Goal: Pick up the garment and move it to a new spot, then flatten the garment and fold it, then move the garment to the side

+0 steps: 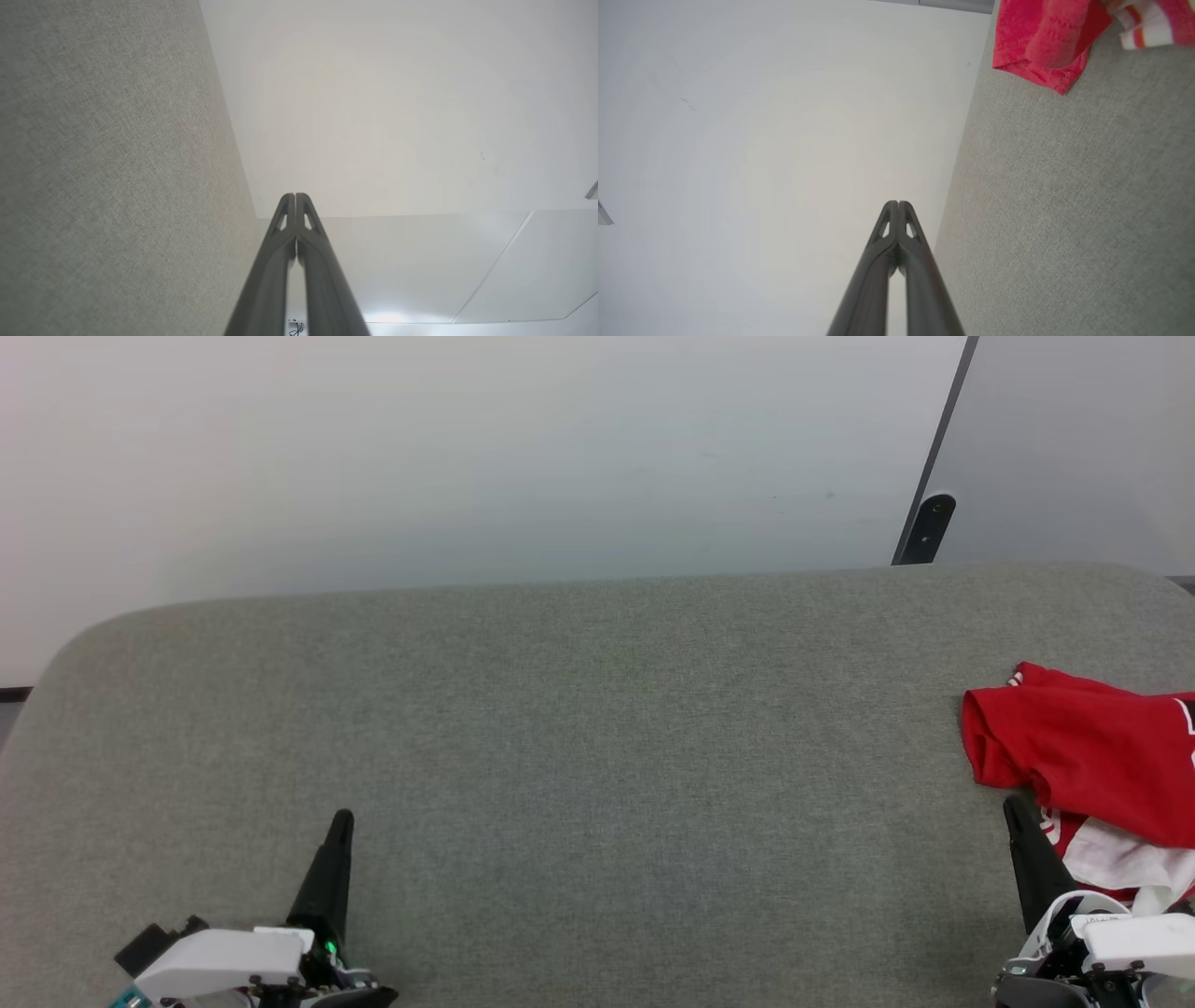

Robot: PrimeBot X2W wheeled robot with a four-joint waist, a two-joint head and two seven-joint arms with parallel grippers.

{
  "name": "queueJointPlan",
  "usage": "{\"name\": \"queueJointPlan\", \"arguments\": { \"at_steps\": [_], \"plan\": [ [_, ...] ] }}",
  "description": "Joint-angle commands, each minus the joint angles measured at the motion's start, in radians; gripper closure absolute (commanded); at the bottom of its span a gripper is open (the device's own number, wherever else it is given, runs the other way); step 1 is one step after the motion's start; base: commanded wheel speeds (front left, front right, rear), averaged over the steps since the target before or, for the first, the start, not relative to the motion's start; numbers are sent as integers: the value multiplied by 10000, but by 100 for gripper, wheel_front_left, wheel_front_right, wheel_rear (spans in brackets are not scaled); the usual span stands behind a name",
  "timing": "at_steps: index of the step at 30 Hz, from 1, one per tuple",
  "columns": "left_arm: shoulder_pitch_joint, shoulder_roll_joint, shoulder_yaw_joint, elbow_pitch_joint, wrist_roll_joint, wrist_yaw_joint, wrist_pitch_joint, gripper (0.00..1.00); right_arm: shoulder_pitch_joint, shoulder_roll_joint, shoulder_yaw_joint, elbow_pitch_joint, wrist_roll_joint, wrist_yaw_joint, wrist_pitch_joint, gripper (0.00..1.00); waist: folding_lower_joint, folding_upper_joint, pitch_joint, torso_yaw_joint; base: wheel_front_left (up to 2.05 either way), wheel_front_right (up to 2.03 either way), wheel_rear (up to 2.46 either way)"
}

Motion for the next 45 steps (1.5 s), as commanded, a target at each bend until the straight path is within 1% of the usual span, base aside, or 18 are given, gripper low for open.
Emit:
{"name": "queueJointPlan", "arguments": {
  "at_steps": [1,9,45],
  "plan": [
    [-181,-6,57,29,-214,-81,57,100,-142,32,-33,51,217,-8,-2,100,0,0,8,1,0,0,0],
    [-331,-68,143,140,-696,-157,206,100,-306,49,-67,172,682,-10,7,100,0,0,45,3,0,0,0],
    [-337,-147,249,146,-559,-155,296,100,-253,63,-83,168,638,-10,32,100,0,0,47,3,0,0,0]
  ]
}}
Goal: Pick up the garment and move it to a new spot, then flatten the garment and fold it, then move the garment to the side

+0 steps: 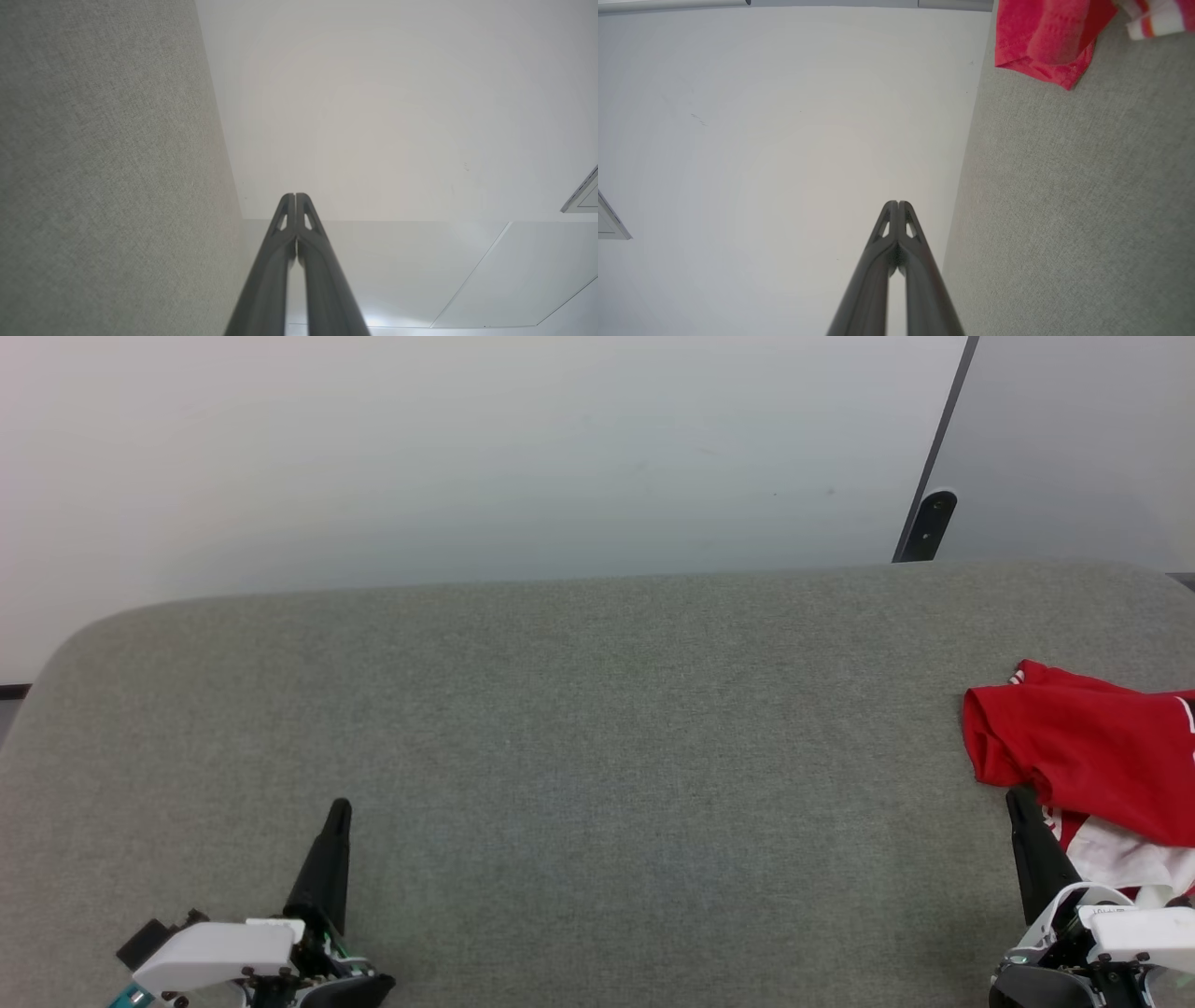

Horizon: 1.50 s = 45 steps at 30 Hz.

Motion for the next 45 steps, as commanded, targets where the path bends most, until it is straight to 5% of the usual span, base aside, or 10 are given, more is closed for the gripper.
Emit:
{"name": "queueJointPlan", "arguments": {
  "at_steps": [1,45],
  "plan": [
    [-109,-14,25,13,44,-55,43,100,-49,33,-18,3,26,-7,27,100,0,0,0,0,0,0,0],
    [-117,-78,116,18,130,-55,110,100,-51,45,-30,5,10,-7,37,100,0,0,0,0,0,0,0]
  ]
}}
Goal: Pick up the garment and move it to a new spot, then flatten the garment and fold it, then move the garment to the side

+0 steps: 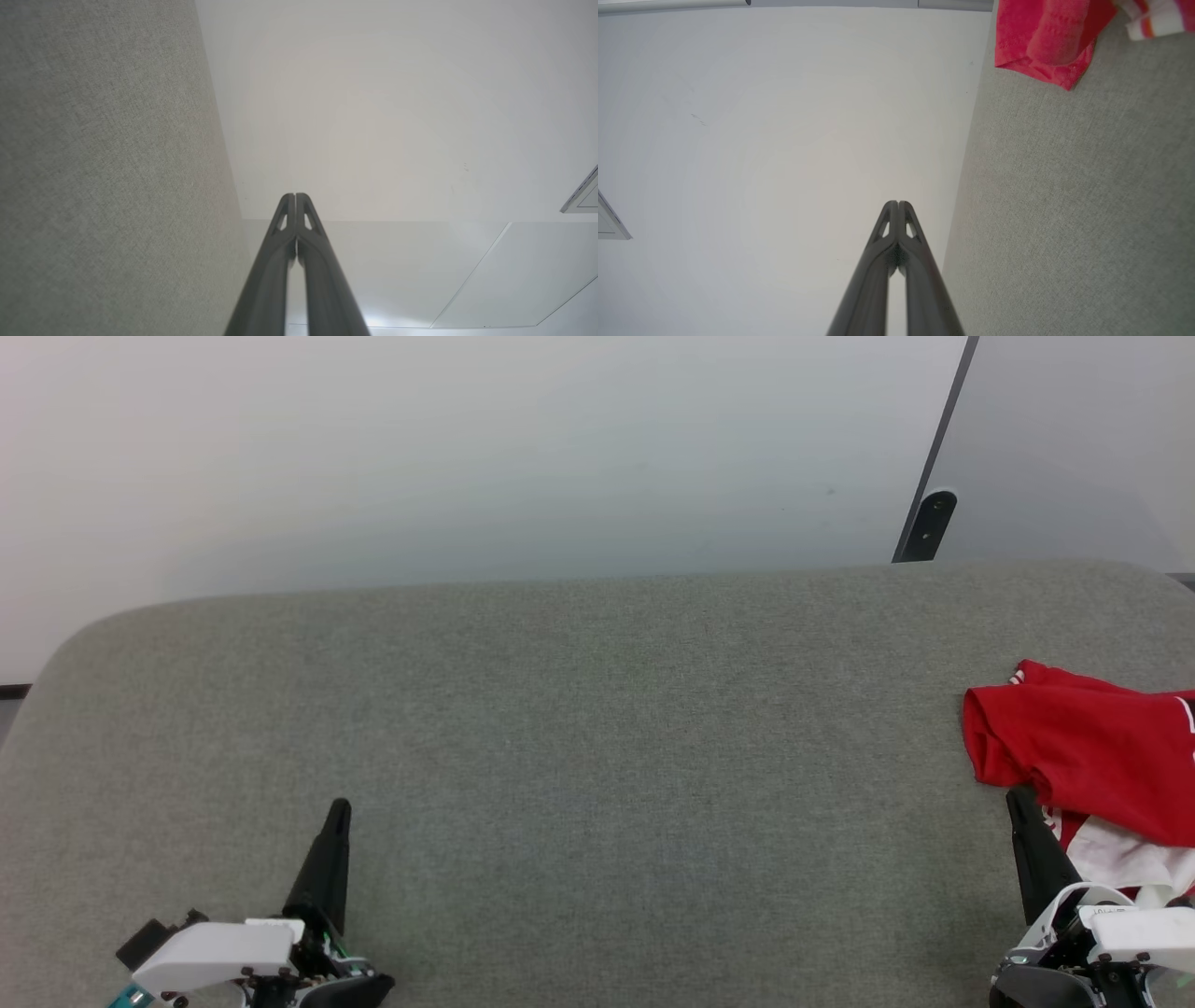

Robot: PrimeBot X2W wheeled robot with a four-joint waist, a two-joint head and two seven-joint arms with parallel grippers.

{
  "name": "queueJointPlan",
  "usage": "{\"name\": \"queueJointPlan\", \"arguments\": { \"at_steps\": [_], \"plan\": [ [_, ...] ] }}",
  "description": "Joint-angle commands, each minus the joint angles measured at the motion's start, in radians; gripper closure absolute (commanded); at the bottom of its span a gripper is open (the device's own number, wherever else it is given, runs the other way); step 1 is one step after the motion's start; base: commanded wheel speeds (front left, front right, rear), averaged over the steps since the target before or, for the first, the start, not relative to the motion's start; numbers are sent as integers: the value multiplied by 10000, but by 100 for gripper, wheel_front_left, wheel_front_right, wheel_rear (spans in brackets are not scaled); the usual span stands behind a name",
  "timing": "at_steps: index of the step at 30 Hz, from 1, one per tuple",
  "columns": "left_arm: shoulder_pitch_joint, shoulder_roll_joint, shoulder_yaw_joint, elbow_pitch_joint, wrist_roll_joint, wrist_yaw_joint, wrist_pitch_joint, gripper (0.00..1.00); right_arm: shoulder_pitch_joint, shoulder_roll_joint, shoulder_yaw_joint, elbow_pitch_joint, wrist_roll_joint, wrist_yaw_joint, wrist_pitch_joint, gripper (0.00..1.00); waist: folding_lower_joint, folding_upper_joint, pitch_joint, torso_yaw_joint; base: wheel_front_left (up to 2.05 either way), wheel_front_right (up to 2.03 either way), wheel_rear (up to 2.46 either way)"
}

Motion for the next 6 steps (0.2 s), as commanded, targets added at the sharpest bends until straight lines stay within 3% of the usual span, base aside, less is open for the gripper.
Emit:
{"name": "queueJointPlan", "arguments": {
  "at_steps": [1,6],
  "plan": [
    [-111,-15,29,16,65,-55,34,100,-51,39,-15,5,16,-8,26,100,0,0,0,0,0,0,0],
    [-111,-20,35,15,56,-55,39,100,-52,40,-15,5,14,-7,27,100,0,0,0,0,0,0,0]
  ]
}}
